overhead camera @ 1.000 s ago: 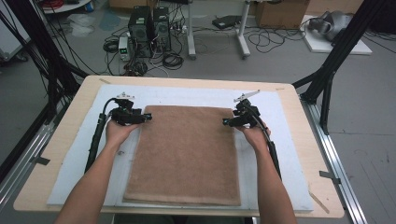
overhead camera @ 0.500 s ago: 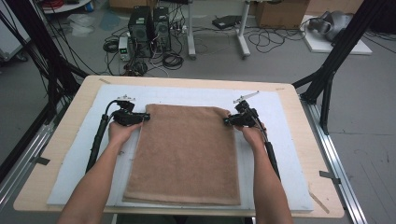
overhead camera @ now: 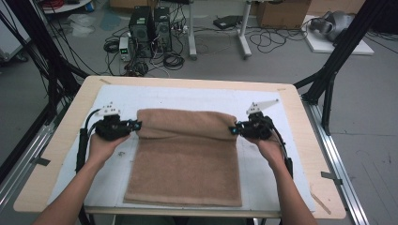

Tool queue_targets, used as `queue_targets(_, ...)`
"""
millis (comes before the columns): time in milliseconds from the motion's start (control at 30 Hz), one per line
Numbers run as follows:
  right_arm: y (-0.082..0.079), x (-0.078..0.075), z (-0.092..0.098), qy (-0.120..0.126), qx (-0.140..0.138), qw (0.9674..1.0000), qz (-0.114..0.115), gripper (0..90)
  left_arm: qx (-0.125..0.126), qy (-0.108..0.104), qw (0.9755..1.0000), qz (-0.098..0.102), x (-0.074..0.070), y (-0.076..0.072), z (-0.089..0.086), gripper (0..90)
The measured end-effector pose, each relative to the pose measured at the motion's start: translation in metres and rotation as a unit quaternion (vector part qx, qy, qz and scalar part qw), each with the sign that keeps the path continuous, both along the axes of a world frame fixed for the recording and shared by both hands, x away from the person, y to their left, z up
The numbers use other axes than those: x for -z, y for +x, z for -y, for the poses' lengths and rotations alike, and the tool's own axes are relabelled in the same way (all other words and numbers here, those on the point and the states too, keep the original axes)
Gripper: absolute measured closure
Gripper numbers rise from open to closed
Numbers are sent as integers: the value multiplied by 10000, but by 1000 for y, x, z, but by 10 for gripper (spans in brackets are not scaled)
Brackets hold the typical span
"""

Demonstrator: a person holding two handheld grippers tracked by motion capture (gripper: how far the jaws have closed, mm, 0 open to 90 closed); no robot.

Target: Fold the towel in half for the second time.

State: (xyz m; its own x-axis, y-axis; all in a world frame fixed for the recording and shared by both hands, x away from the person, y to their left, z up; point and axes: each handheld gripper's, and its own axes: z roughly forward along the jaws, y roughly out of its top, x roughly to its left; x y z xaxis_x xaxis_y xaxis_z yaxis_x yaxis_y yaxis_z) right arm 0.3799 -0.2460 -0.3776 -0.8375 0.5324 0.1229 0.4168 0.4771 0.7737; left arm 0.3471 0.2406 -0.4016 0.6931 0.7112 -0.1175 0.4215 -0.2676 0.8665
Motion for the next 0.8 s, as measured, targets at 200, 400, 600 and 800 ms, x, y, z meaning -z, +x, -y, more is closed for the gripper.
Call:
queue_targets(200, -41, 41, -1, -377, -281, 9977, -492, 773, 268, 230, 9992, -207, 26, -43, -1, 825)
queue_targets(400, -53, 55, 14, -92, -125, 9981, -601, 710, 306, 333, 9980, -451, 42, -59, -11, 787)
queue_targets(600, -56, 44, 25, -75, 99, 9986, -513, 619, 206, 304, 9980, -522, 37, -61, -24, 632)
queue_targets(800, -49, 25, 22, -84, 271, 9992, -297, 479, 132, 238, 9988, -407, 17, -49, -22, 509)
